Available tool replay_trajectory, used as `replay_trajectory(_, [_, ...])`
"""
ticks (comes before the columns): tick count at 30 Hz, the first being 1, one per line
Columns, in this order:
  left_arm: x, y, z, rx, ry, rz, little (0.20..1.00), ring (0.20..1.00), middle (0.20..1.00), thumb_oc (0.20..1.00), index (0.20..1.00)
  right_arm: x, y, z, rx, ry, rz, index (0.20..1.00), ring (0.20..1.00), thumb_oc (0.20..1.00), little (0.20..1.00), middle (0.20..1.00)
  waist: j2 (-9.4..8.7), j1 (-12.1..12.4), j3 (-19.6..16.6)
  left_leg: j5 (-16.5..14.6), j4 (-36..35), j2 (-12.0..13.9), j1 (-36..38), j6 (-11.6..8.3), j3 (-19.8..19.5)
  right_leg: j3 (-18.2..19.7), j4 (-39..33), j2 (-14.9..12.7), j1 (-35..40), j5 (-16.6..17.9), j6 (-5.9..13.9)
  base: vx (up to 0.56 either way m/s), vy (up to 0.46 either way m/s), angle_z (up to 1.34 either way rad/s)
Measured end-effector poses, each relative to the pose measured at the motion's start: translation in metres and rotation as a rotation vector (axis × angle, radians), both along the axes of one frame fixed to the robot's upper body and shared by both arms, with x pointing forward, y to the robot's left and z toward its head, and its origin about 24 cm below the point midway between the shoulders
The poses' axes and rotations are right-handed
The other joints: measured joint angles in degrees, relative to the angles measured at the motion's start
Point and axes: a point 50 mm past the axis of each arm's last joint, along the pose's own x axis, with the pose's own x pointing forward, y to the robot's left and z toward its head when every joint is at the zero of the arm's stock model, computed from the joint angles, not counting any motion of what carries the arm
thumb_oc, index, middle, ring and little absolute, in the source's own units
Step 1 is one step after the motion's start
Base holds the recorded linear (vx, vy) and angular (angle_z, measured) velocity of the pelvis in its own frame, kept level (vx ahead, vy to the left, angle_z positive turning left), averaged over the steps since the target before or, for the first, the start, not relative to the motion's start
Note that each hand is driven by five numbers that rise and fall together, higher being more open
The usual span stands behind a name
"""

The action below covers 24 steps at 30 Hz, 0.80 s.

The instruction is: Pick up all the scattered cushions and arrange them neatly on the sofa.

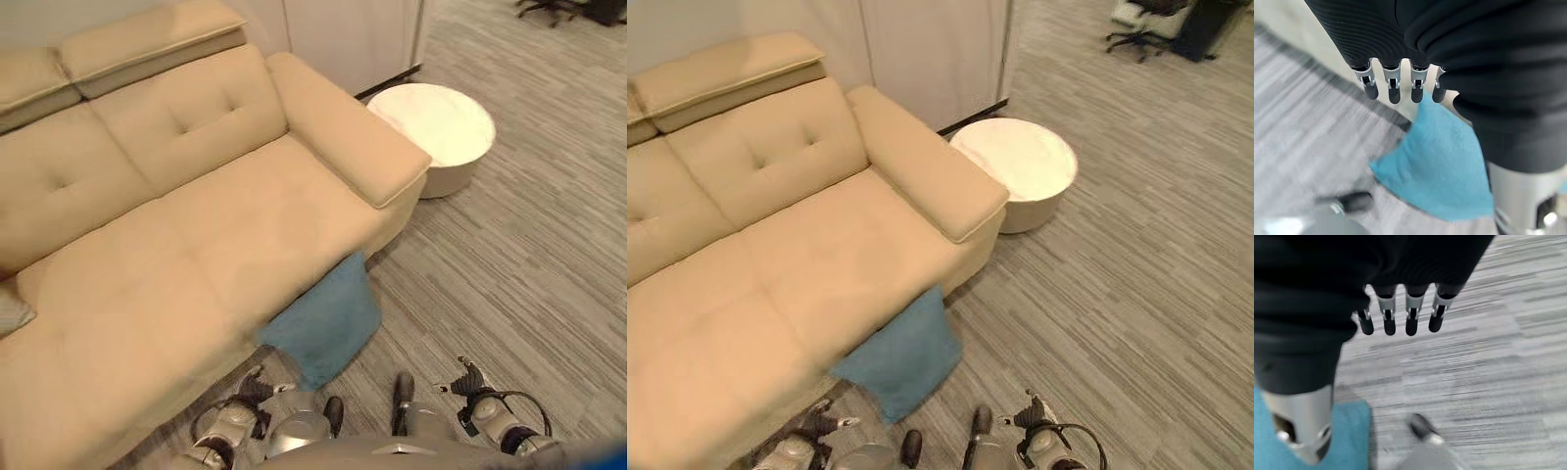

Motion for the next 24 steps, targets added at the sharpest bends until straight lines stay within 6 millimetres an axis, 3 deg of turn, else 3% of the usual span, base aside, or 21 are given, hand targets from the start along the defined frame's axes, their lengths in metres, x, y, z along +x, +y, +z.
replay_trajectory(1, [0.001,0.004,0.001,0.01,-0.003,0.0,1.0,1.0,1.0,1.0,1.0,-0.007,-0.002,-0.002,-0.005,0.023,0.002,1.0,1.0,1.0,1.0,1.0,-1.85,0.03,-0.17,0.15,0.27,-0.66,-0.19,-0.82,-2.51,0.54,-1.14,0.27,1.76,0.81,-0.9,0.24,-0.448,4.21])
replay_trajectory(2, [-0.009,0.017,-0.001,0.027,0.017,0.039,1.0,1.0,1.0,1.0,1.0,-0.026,-0.003,-0.008,-0.012,0.094,-0.018,1.0,1.0,1.0,1.0,1.0,-7.25,0.04,-0.76,0.14,0.85,-4.79,1.28,-3.2,-2.38,-12.35,-1.69,-5.47,4.49,7.46,-5.37,0.17,-0.411,2.66])
replay_trajectory(3, [-0.011,0.018,-0.001,0.023,0.013,0.051,1.0,1.0,1.0,1.0,1.0,-0.029,-0.011,-0.008,-0.031,0.103,-0.024,1.0,1.0,1.0,1.0,1.0,-6.23,0.31,-1.46,-0.41,2.46,-4.24,0.18,-3.6,0.07,-14.21,0.05,-5.0,4.52,5.85,-5.81,0.09,-0.243,1.97])
replay_trajectory(4, [-0.023,0.026,-0.004,0.033,0.038,0.074,1.0,1.0,1.0,1.0,1.0,-0.009,-0.026,0.002,-0.034,0.044,-0.045,1.0,1.0,1.0,1.0,1.0,-5.92,1.67,-1.57,0.77,1.11,-3.28,0.68,-3.95,3.69,-15.33,0.16,-4.63,4.62,4.8,-6.82,0.08,-0.29,0.8])
replay_trajectory(5, [-0.031,0.028,-0.006,0.03,0.062,0.099,1.0,1.0,1.0,1.0,1.0,0.005,-0.041,0.012,-0.003,-0.014,-0.065,1.0,1.0,1.0,1.0,1.0,-4.32,1.29,-2.0,0.69,0.72,-2.04,0.22,-3.99,5.96,-16.06,-1.17,-3.49,5.37,4.97,-6.59,0.02,-0.126,0.47])
replay_trajectory(6, [-0.042,0.039,-0.008,0.058,0.101,0.119,1.0,1.0,1.0,1.0,1.0,0.021,-0.058,0.025,-0.035,-0.085,-0.081,1.0,1.0,1.0,1.0,1.0,-3.85,1.97,-1.65,1.53,1.91,-1.95,-1.01,-4.18,7.58,-16.93,-1.67,-3.52,5.62,4.81,-6.84,0.01,-0.242,0.47])
replay_trajectory(8, [-0.05,0.042,-0.009,0.066,0.123,0.122,1.0,1.0,1.0,1.0,1.0,0.025,-0.071,0.032,-0.09,-0.098,-0.081,1.0,1.0,1.0,1.0,1.0,-4.57,2.38,-1.42,1.9,4.52,-2.35,-2.33,-5.21,8.48,-17.8,-3.23,-3.64,7.25,4.94,-6.65,-0.02,-0.191,0.51])
replay_trajectory(9, [-0.051,0.041,-0.01,0.065,0.13,0.109,1.0,1.0,1.0,1.0,1.0,0.017,-0.067,0.026,-0.098,-0.056,-0.063,1.0,1.0,1.0,1.0,1.0,-5.97,2.82,-1.3,2.38,5.66,-1.02,-4.1,-5.43,15.03,-19.7,-3.84,-3.76,7.33,4.66,-7.17,-0.03,-0.138,0.76])
replay_trajectory(11, [-0.031,0.042,-0.004,0.072,0.078,0.08,1.0,1.0,1.0,1.0,1.0,-0.004,-0.038,0.006,-0.027,0.038,-0.066,1.0,1.0,1.0,1.0,1.0,-9.07,2.43,0.31,2.8,2.75,0.69,-4.97,-5.11,24.14,-24.48,-4.59,-4.13,7.27,4.4,-7.55,-0.02,-0.092,1.08])
replay_trajectory(14, [-0.025,0.038,-0.002,0.072,0.069,0.048,1.0,1.0,1.0,1.0,1.0,-0.026,-0.038,0.0,-0.027,0.097,-0.085,1.0,1.0,1.0,1.0,1.0,-8.3,0.37,0.12,2.26,2.11,3.78,-4.09,-4.41,38.06,-30.54,-5.44,-4.39,8.73,4.82,-8.85,0.11,0.018,1.01])
replay_trajectory(15, [-0.028,0.036,-0.004,0.069,0.075,0.04,1.0,1.0,1.0,1.0,1.0,-0.04,-0.036,-0.005,-0.021,0.142,-0.114,1.0,1.0,1.0,1.0,1.0,-7.38,-0.1,-0.53,2.48,-3.24,3.55,-0.51,-4.31,37.77,-32.37,-4.64,-4.39,9.82,3.59,-7.54,0.16,0.114,0.67])
replay_trajectory(17, [-0.045,0.039,-0.008,0.066,0.13,0.055,1.0,1.0,1.0,1.0,1.0,-0.037,-0.032,-0.005,-0.011,0.128,-0.103,1.0,1.0,1.0,1.0,1.0,-7.19,-0.51,-1.28,2.08,-3.51,1.91,0.64,-1.61,36.2,-32.15,-3.34,-5.67,9.94,3.12,-6.49,0.14,0.168,0.25])
replay_trajectory(18, [-0.053,0.042,-0.01,0.063,0.147,0.072,1.0,1.0,1.0,1.0,1.0,-0.037,-0.031,-0.005,-0.005,0.125,-0.109,1.0,1.0,1.0,1.0,1.0,-7.48,-0.2,-2.68,1.43,-3.66,0.94,1.11,-0.23,36.53,-32.1,-0.98,-7.04,9.44,2.52,-5.06,0.09,0.13,0.11])
replay_trajectory(22, [-0.052,0.054,-0.007,0.083,0.14,0.102,1.0,1.0,1.0,1.0,1.0,-0.028,-0.029,-0.003,-0.003,0.101,-0.086,1.0,1.0,1.0,1.0,1.0,-7.68,0.04,-3.35,0.65,-3.34,-1.61,1.57,2.17,35.98,-31.99,5.78,-10.61,7.08,1.43,-3.34,0.07,0.185,-0.07])
replay_trajectory(24, [-0.049,0.059,-0.004,0.091,0.128,0.126,1.0,1.0,1.0,1.0,1.0,-0.015,-0.027,0.0,-0.001,0.075,-0.066,1.0,1.0,1.0,1.0,1.0,-6.57,-0.38,-2.69,0.53,-3.38,-1.35,2.37,2.71,35.39,-31.46,15.25,-12.69,3.03,0.51,-2.16,0.06,0.057,-0.04])
